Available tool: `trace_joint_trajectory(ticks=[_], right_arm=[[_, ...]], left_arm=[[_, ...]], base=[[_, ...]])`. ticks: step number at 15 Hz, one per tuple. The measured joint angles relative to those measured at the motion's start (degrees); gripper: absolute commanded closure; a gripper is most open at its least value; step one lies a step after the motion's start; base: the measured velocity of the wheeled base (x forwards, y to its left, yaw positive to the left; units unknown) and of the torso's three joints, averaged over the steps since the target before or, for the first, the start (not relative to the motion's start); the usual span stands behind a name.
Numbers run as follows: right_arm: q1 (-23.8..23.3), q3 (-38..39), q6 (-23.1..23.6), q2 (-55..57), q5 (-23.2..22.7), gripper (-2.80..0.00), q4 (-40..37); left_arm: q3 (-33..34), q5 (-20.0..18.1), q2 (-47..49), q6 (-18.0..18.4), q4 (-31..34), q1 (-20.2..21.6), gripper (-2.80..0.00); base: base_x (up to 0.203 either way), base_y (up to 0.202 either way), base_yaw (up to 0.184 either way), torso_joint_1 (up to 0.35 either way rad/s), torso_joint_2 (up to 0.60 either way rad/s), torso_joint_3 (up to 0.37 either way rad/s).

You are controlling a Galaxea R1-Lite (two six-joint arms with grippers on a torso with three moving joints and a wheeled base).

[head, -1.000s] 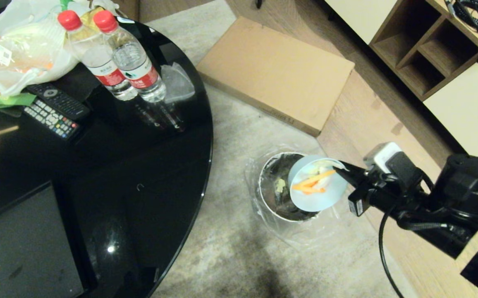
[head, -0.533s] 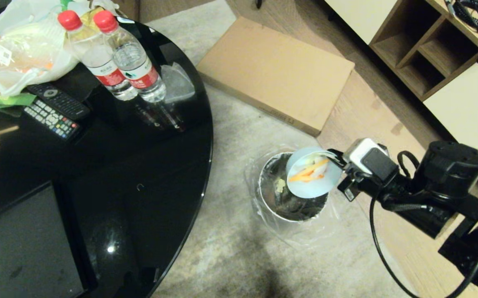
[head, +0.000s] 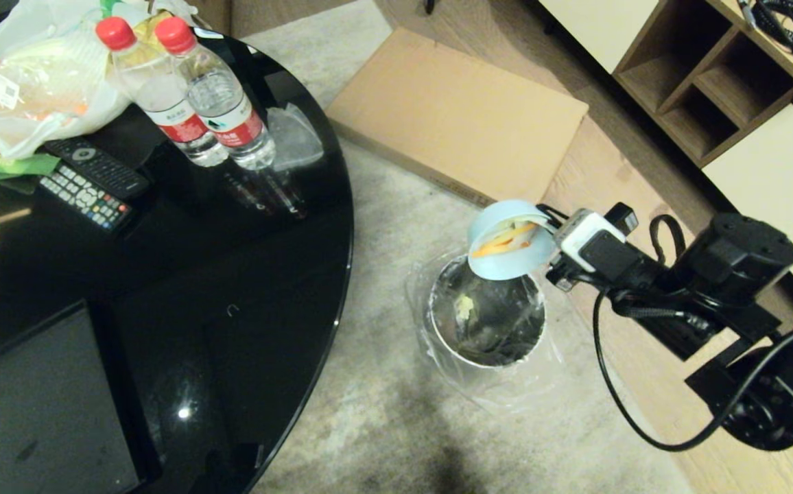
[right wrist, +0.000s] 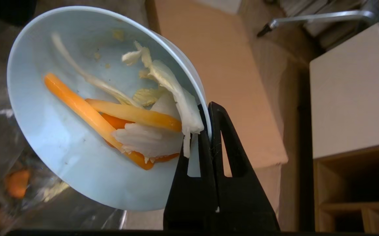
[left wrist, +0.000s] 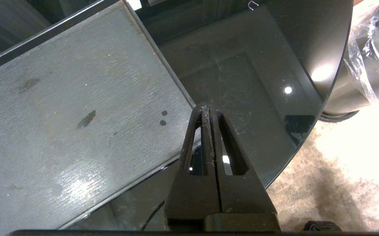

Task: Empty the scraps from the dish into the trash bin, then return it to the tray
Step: Pour the leftover food from the bowl into the trash can

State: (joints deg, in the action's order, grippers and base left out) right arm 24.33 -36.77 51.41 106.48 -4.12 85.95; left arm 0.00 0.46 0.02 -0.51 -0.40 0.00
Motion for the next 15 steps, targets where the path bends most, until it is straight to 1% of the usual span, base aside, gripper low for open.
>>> trace_joint_trajectory(ticks=[1,11,13,15], right_arm=[[0.00,-0.11,0.11,0.53,-0.48,0.00,1.17],[0.06,2.04,-0.01,1.13,-0.65,0.00,1.27],[0.09,2.18,-0.76,0.43,-0.73,0.00,1.27],[0.11,2.16,-2.85,-0.49,-0.89,0.00,1.27]], left_arm=[[0.00,0.02,0.00,0.00,0.00,0.00,0.00],[0.00,0.00,0.00,0.02,-0.01,0.00,0.00],[0.00,0.02,0.00,0.00,-0.01,0.00,0.00],[0.00,0.04,0.00,0.00,-0.01,0.00,0.00]], base=[[0.000,0.000,0.000,0.000,0.00,0.000],[0.000,0.000,0.000,0.000,0.00,0.000],[0.000,0.000,0.000,0.000,0.00,0.000],[0.000,0.000,0.000,0.000,0.00,0.000]])
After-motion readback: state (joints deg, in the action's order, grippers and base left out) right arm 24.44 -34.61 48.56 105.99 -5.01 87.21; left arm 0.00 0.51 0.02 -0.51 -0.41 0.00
